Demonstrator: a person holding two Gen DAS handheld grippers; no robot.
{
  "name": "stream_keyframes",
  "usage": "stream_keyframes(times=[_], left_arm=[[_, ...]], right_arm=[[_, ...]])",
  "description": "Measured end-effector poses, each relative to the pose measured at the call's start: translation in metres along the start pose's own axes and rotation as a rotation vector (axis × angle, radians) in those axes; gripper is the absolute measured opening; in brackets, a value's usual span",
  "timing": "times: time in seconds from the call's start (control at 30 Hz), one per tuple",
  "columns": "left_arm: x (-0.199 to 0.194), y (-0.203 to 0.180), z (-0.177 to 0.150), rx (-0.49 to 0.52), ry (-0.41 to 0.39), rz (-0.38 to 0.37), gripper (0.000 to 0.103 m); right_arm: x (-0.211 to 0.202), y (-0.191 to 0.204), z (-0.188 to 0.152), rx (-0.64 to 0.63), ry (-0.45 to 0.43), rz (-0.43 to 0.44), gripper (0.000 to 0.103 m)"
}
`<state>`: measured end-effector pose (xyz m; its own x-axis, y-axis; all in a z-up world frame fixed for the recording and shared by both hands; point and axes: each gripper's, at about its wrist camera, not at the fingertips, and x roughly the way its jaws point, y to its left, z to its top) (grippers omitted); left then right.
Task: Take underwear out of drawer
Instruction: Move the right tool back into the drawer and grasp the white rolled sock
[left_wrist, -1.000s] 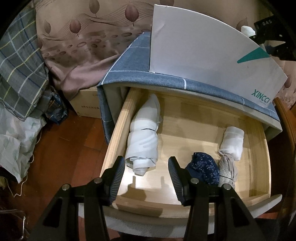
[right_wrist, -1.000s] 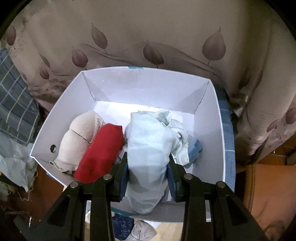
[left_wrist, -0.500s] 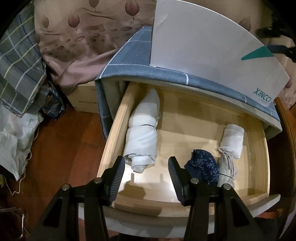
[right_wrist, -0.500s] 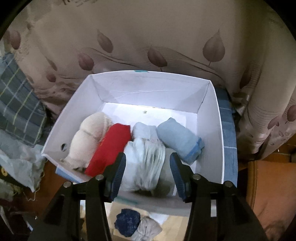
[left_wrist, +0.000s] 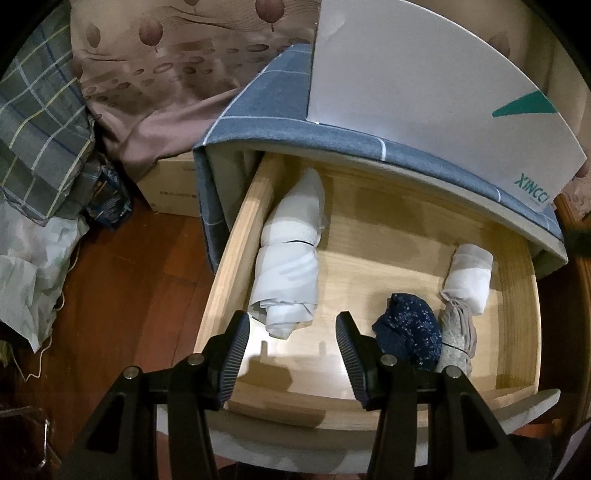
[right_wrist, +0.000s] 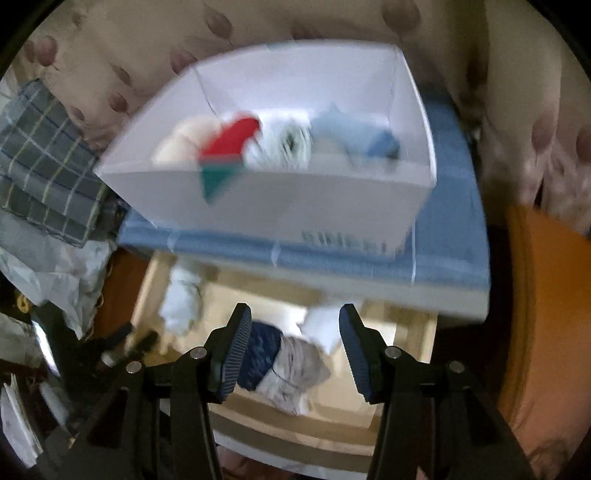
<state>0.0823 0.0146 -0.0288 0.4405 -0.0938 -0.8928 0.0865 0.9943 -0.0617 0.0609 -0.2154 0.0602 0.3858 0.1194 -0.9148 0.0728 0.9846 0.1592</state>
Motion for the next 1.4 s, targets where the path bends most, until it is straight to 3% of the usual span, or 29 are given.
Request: stream_keyframes(times=[0.33,0.63,0.83,1.07,1.4], left_arm=[[-0.001,0.005,0.001,-0.011,0.002,-0.011,0.05],[0.0,0.007,0.001,-0.018,0.004,-0.02,0.05],[0.001,0.006,0.002,-0.021,0.009,-0.021,0.05],[0.002,0.007,0.002,-0.022,0.007,-0.017,0.05],[0.003,0.005,0.002,-0.005,0.017,-0.017,0.05]], right_arm=[[0.101,-0.024,-0.024,0.166,0.042,-0.06,0.047],[0.148,-0.031,-0.018,0.208,0.068,-0.132,0.048],[0.165,-0.031,-0.016,0.214,0.143,-0.127,0.056],[0.166,-0.023,-0.015,0.159,0.155,-0.146,0.046],[0.157,-0.037,-0.03,0.079,0.24,-0.255,0.045]])
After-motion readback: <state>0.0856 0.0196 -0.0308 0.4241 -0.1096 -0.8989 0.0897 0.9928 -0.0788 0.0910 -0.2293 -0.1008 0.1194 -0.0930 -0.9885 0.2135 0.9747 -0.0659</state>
